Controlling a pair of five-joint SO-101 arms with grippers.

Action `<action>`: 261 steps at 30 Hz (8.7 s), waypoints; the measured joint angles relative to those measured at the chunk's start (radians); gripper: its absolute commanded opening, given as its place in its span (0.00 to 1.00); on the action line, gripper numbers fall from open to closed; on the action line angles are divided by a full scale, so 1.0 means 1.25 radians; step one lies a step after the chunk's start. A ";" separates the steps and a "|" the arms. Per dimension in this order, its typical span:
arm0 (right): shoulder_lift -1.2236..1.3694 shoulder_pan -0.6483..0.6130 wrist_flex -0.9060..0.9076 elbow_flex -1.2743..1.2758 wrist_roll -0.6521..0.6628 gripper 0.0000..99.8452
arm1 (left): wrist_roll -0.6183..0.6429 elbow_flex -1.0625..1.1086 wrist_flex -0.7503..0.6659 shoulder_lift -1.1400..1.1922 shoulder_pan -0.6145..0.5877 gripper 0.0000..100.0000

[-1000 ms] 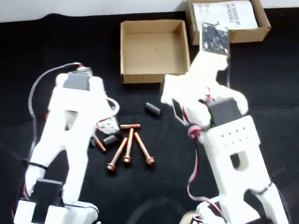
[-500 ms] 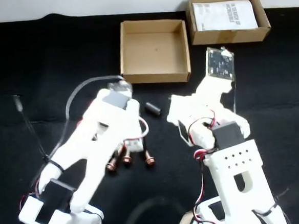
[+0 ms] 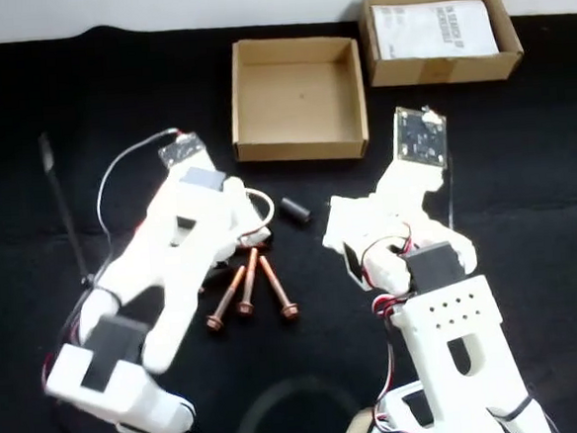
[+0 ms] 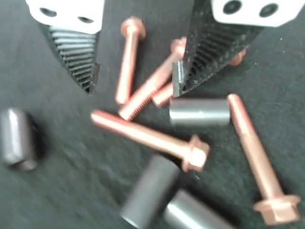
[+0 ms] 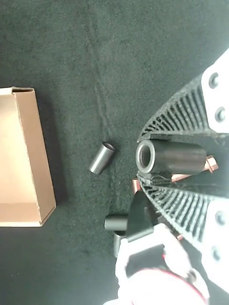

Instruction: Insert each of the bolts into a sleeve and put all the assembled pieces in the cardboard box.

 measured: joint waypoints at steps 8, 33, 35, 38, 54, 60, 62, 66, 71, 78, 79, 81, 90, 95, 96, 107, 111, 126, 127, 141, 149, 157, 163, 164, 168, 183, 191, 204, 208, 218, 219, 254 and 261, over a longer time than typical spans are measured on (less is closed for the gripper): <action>0.000 0.000 0.000 0.000 0.000 0.01 | 0.017 -0.191 0.032 0.215 -0.054 0.25; 0.000 0.000 0.000 0.002 0.000 0.01 | 0.021 -0.189 0.098 0.247 -0.036 0.04; 0.000 0.000 0.000 0.007 0.000 0.01 | 0.021 -0.189 0.098 0.248 -0.034 0.02; 0.000 0.000 0.000 0.036 0.000 0.01 | 0.021 -0.189 0.098 0.252 -0.034 0.01; 0.000 0.000 0.000 0.052 0.042 0.01 | -0.162 -0.184 0.177 0.254 -0.002 0.01; 0.000 0.000 0.000 0.052 0.044 0.01 | -0.173 -0.187 0.206 0.254 0.002 0.17; 0.000 0.000 0.000 0.052 0.044 0.01 | -0.172 -0.198 0.232 0.255 0.002 0.27; 0.000 0.000 0.000 0.052 0.044 0.01 | -0.173 -0.228 0.295 0.255 0.001 0.40; 0.000 0.000 0.000 0.052 0.044 0.01 | -0.173 -0.243 0.298 0.259 -0.001 0.41; 0.000 0.000 0.000 0.053 0.044 0.01 | -0.173 -0.243 0.209 0.259 -0.066 0.41; 0.000 0.000 0.000 0.053 0.044 0.01 | -0.173 -0.243 0.204 0.259 -0.076 0.41; 0.000 0.000 0.000 0.053 0.044 0.01 | -0.173 -0.243 0.196 0.259 -0.092 0.41; 0.000 0.000 -0.010 0.053 0.044 0.01 | -0.176 -0.243 0.147 0.273 -0.108 0.41; 0.000 0.016 -0.017 0.054 0.047 0.01 | -0.176 -0.261 0.131 0.319 -0.108 0.25; 0.000 0.022 -0.017 0.054 0.047 0.01 | -0.176 -0.269 0.131 0.325 -0.108 0.19; 0.000 0.070 -0.017 0.054 0.047 0.01 | -0.174 -0.308 0.117 0.339 -0.098 0.01; 0.000 0.079 -0.017 0.054 0.047 0.01 | -0.173 -0.308 0.117 0.341 -0.099 0.01; -0.036 0.077 -0.099 0.054 0.047 0.01 | -0.209 -0.383 0.245 0.350 -0.104 0.01; -0.053 0.077 -0.120 0.054 0.047 0.01 | -0.231 -0.399 0.265 0.350 -0.106 0.01; -0.363 0.076 -0.115 0.176 0.228 0.01 | -0.304 -0.436 0.327 0.033 -0.107 0.01; -0.646 0.076 -0.142 0.410 0.274 0.01 | -0.367 -0.436 0.328 -0.201 -0.106 0.01; -0.813 0.076 -0.304 0.657 0.279 0.01 | -0.409 -0.265 0.270 -0.414 -0.020 0.01; -0.818 0.028 -0.426 0.752 0.279 0.01 | -0.409 0.033 0.026 -0.652 0.026 0.01; -0.816 0.016 -0.432 0.757 0.279 0.01 | -0.409 0.095 -0.032 -0.692 0.034 0.01; -0.818 -0.031 -0.444 0.761 0.279 0.01 | -0.409 0.344 -0.287 -0.860 0.045 0.01; -0.818 -0.045 -0.471 0.761 0.279 0.01 | -0.409 0.662 -0.721 -1.053 0.145 0.01; -0.818 -0.075 -0.471 0.761 0.279 0.01 | -0.466 0.637 -0.755 -1.053 0.242 0.01; -0.818 -0.095 -0.471 0.761 0.279 0.01 | -0.565 0.610 -0.757 -1.034 0.311 0.01; -0.818 -0.095 -0.471 0.761 0.279 0.01 | -0.565 0.609 -0.762 -0.993 0.311 0.01; -0.818 -0.095 -0.471 0.761 0.279 0.01 | -0.566 0.606 -0.824 -0.919 0.307 0.01; -0.818 -0.095 -0.471 0.761 0.279 0.01 | -0.566 0.606 -0.824 -0.918 0.307 0.01; -0.816 -0.042 -0.514 0.761 0.281 0.01 | -0.484 0.524 -0.514 -0.917 0.313 0.26; -0.816 -0.043 -0.511 0.761 0.281 0.01 | -0.481 0.511 -0.465 -0.917 0.303 0.26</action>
